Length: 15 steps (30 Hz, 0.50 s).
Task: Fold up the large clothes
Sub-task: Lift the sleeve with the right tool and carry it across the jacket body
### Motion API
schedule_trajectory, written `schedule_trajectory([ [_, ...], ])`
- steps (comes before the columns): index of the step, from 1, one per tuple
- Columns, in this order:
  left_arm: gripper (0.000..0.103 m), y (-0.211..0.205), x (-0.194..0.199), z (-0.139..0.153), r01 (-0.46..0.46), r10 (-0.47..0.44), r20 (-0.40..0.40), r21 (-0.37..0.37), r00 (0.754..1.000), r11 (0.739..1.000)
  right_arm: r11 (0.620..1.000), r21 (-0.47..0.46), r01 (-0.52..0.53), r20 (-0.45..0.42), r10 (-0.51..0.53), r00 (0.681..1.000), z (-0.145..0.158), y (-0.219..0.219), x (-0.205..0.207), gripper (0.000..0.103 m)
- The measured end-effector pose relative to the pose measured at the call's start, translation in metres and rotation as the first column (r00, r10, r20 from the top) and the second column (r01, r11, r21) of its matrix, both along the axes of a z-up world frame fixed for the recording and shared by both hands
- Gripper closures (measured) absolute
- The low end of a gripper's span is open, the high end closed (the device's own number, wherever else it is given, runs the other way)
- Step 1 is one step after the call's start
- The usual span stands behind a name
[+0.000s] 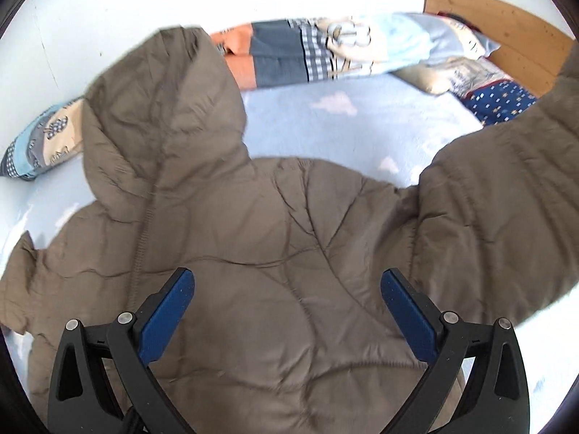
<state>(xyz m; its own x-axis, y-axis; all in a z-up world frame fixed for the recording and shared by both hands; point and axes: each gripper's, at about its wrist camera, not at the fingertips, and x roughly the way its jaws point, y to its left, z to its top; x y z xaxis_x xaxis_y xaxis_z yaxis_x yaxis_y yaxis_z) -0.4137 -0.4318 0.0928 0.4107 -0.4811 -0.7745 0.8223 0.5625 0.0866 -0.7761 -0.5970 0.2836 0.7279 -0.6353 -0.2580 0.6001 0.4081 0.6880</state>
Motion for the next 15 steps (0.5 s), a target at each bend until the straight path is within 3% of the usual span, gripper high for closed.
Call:
schedule_trajectory([
  [9, 0.000, 0.056, 0.011, 0.053, -0.011, 0.013, 0.028, -0.052, 1.000, 0.999, 0.998, -0.038, -0.050, -0.018, 0.049, 0.999, 0.012, 0.018, 0.017, 0.085],
  [15, 0.000, 0.116, 0.032, 0.072, -0.019, 0.023, 0.067, -0.060, 0.997, 0.998, 0.993, -0.081, -0.087, -0.096, 0.079, 0.992, 0.019, 0.035, 0.043, 0.085],
])
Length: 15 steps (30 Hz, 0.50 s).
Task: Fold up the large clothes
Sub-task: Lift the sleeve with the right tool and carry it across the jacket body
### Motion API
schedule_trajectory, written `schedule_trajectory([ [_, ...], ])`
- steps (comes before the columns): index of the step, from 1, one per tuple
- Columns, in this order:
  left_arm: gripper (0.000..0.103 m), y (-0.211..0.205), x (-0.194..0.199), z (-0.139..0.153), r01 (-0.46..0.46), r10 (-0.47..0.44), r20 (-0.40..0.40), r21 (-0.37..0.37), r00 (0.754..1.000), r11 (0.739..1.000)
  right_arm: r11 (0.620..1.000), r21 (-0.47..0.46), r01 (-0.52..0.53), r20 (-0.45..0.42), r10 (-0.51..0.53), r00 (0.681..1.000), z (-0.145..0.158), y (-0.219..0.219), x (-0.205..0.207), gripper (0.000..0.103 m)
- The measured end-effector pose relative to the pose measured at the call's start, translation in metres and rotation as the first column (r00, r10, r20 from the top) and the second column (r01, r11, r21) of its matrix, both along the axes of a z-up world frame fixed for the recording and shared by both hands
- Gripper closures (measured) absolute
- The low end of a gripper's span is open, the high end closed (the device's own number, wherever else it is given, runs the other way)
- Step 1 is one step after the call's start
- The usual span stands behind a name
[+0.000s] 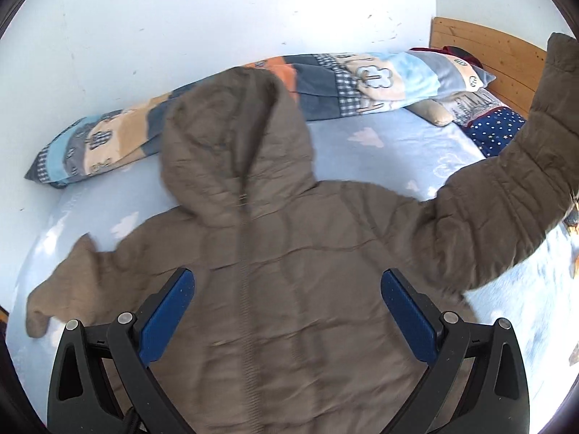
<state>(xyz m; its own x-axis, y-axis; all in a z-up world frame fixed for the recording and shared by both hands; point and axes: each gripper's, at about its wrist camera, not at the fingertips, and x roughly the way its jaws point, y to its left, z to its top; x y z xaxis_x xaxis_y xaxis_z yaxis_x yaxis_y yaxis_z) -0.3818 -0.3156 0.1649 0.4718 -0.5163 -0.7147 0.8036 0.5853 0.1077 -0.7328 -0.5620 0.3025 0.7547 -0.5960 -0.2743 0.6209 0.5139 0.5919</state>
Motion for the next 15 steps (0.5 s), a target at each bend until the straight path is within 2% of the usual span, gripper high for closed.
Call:
schedule_trajectory([
  [6, 0.000, 0.067, 0.044, 0.006, -0.088, 0.088, 0.022, -0.005, 0.996, 0.996, 0.998, -0.040, -0.047, -0.114, 0.042, 0.993, 0.001, 0.021, 0.046, 0.085],
  [11, 0.000, 0.104, 0.083, 0.000, -0.202, 0.203, 0.012, -0.040, 0.979, 0.979, 0.991, -0.066, -0.119, -0.216, 0.102, 0.971, -0.002, 0.048, 0.101, 0.085],
  [15, 0.000, 0.124, 0.113, -0.006, -0.269, 0.266, -0.043, -0.067, 0.963, 0.961, 0.977, -0.094, -0.193, -0.294, 0.158, 0.943, -0.006, 0.078, 0.155, 0.085],
])
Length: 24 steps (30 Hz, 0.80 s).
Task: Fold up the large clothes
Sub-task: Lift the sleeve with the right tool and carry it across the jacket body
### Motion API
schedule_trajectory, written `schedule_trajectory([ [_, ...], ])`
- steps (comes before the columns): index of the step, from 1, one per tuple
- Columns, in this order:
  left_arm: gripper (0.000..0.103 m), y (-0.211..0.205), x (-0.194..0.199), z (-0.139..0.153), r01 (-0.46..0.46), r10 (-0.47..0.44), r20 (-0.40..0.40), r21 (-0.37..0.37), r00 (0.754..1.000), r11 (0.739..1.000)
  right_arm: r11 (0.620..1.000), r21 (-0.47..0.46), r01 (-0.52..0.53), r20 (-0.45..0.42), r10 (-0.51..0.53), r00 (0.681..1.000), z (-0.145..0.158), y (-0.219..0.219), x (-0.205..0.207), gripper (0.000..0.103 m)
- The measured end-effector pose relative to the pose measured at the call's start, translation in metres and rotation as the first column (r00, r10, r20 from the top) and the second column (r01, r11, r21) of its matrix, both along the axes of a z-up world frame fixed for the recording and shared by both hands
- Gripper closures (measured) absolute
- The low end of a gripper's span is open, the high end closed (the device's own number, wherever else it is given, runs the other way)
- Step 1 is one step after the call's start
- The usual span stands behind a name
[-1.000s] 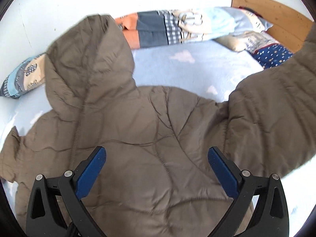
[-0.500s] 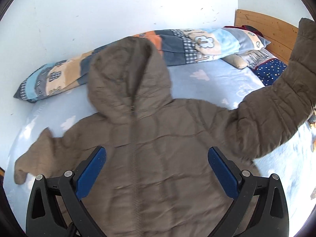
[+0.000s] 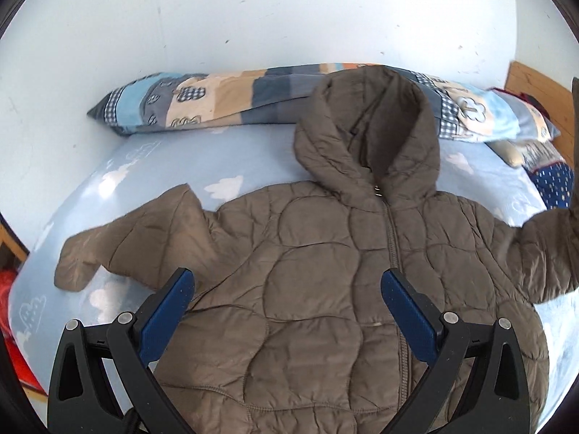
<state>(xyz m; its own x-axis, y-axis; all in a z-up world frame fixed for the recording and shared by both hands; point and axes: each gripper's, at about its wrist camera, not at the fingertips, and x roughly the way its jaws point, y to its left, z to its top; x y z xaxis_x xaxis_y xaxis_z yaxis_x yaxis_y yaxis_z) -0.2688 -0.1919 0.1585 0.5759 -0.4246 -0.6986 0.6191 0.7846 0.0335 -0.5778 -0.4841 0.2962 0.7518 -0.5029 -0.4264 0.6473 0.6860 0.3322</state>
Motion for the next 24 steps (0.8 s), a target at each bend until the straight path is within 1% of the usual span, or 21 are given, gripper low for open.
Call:
schedule_trajectory([
  [6, 0.000, 0.017, 0.022, -0.005, -0.033, 0.031, -0.040, -0.028, 0.999, 0.999, 0.989, -0.075, -0.124, -0.106, 0.116, 0.988, -0.007, 0.060, 0.084, 0.085],
  [12, 0.000, 0.032, 0.036, -0.007, -0.060, 0.056, -0.074, -0.044, 0.996, 0.997, 0.963, -0.085, -0.254, -0.188, 0.235, 0.954, -0.027, 0.117, 0.158, 0.085],
  [18, 0.000, 0.051, 0.050, -0.008, -0.102, 0.097, -0.096, -0.056, 0.991, 0.993, 0.925, -0.070, -0.375, -0.264, 0.345, 0.901, -0.058, 0.167, 0.223, 0.085],
  [20, 0.000, 0.057, 0.055, -0.010, -0.119, 0.114, -0.098, -0.049, 0.989, 0.992, 0.913, -0.050, -0.405, -0.296, 0.374, 0.879, -0.076, 0.178, 0.243, 0.085],
  [24, 0.000, 0.065, 0.063, -0.014, -0.152, 0.147, -0.107, -0.040, 0.983, 0.988, 0.891, 0.045, -0.452, -0.346, 0.439, 0.829, -0.123, 0.190, 0.281, 0.085],
])
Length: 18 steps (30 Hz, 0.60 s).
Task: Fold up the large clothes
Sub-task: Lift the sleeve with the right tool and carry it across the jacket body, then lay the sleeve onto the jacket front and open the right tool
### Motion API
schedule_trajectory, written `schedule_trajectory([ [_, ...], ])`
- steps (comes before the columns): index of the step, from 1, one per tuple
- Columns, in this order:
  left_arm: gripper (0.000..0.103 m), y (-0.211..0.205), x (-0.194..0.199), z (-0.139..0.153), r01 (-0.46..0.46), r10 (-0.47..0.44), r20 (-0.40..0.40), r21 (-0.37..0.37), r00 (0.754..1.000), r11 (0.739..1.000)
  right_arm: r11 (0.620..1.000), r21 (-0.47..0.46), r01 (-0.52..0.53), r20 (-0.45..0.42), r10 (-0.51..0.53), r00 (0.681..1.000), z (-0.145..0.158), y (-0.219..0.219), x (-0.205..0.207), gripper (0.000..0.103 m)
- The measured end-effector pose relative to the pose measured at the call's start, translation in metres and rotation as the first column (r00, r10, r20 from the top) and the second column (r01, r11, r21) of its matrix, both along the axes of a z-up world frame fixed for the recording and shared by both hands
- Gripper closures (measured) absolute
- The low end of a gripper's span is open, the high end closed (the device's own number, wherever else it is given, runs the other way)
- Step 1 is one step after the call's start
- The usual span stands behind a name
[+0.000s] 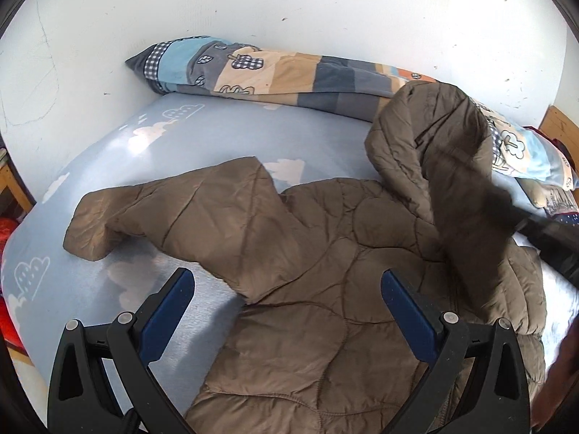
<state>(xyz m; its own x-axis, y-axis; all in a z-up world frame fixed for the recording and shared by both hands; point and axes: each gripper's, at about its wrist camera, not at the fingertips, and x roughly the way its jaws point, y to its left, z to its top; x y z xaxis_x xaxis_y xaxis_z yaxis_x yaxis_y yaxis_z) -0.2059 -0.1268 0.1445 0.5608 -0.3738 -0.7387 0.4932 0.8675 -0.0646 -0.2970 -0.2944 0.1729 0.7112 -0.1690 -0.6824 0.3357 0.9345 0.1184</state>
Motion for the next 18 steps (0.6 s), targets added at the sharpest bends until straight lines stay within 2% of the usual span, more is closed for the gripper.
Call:
schedule_trajectory([
  [4, 0.000, 0.006, 0.007, 0.000, -0.022, 0.022, 0.003, 0.006, 1.000, 1.000, 0.999, 0.044, -0.032, -0.088, 0.035, 0.996, -0.048, 0.009, 0.029, 0.085],
  [7, 0.000, 0.009, 0.012, -0.001, -0.041, 0.041, 0.011, 0.015, 0.999, 0.999, 0.998, 0.010, -0.056, -0.135, 0.057, 0.989, -0.072, 0.024, 0.044, 0.086],
  [13, 0.000, 0.014, 0.017, 0.001, -0.071, 0.070, 0.038, 0.024, 0.997, 0.997, 0.997, -0.010, -0.076, -0.202, 0.073, 0.977, -0.103, 0.035, 0.059, 0.085],
  [18, 0.000, 0.016, 0.018, 0.003, -0.079, 0.077, 0.054, 0.031, 0.996, 0.996, 0.995, -0.046, -0.086, -0.226, 0.073, 0.971, -0.115, 0.043, 0.062, 0.085],
])
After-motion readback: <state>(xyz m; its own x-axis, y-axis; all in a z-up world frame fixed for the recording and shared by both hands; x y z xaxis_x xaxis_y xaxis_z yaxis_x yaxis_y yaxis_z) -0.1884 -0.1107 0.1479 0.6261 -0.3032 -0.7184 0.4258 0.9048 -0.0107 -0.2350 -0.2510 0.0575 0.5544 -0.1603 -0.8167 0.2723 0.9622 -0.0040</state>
